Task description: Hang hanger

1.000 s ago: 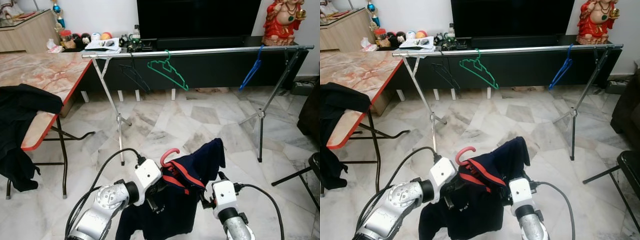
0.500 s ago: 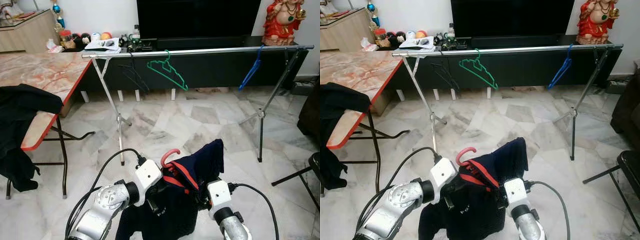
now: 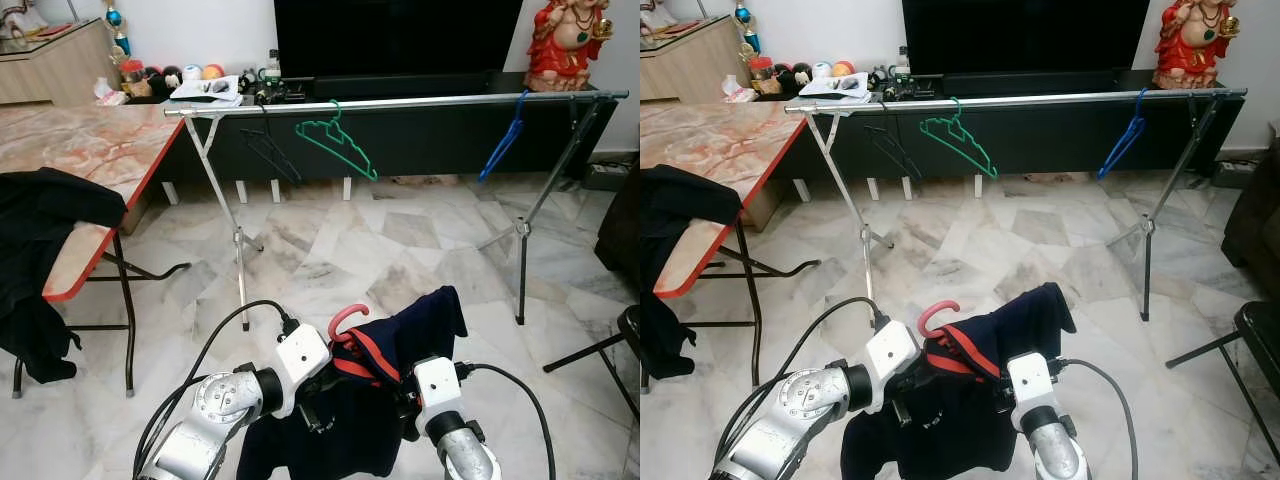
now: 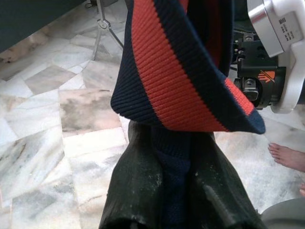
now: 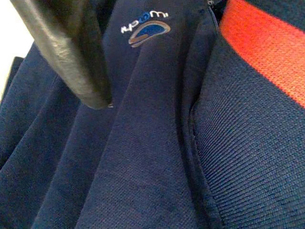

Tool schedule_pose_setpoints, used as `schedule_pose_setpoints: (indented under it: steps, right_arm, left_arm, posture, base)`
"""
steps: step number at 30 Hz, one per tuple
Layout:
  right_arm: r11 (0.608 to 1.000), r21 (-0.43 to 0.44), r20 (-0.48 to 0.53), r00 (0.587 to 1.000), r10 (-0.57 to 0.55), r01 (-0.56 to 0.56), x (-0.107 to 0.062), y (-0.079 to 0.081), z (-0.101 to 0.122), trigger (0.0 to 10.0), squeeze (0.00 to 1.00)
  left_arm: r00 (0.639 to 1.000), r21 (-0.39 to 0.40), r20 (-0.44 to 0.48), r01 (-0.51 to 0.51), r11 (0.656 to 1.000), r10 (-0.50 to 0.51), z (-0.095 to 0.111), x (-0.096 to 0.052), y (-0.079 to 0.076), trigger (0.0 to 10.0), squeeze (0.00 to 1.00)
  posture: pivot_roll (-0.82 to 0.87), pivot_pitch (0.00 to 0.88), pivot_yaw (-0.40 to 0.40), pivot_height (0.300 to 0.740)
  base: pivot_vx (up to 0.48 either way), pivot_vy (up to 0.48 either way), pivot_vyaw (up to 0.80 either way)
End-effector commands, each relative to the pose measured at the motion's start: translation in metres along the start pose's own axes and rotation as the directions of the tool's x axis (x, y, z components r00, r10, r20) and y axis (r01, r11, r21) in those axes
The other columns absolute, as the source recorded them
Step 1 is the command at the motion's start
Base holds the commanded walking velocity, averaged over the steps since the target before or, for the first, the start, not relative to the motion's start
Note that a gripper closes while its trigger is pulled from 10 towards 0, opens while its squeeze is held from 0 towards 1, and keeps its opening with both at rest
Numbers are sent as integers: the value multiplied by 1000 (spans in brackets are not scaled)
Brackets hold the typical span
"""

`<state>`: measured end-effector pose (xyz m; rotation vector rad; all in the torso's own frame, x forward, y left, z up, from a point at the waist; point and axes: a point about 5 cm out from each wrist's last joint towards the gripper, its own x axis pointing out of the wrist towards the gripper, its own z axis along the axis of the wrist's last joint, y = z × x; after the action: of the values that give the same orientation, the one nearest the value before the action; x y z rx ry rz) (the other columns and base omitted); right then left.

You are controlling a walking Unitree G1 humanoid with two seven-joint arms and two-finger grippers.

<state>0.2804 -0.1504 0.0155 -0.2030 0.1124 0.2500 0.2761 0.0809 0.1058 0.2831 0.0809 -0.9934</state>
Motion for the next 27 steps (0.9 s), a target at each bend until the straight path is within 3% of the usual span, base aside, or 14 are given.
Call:
schedule_pose_setpoints:
  steps: [1, 27]
  right_arm:
    - [1000, 9, -12, 1000, 9, -9, 1, 2, -1, 0, 0]
    - [1000, 10, -25, 1000, -10, 10, -2, 0, -4, 0, 0]
  left_arm:
    - [999, 16, 32, 2, 1000, -3, 8, -2, 0, 10000, 0]
    - [1000, 16, 19, -15, 1000, 14, 6, -5, 3, 10000, 0]
  posture:
    - [71, 51, 42, 740]
    - [70, 60, 40, 740]
  base:
    - [0, 0, 0]
    - [0, 0, 0]
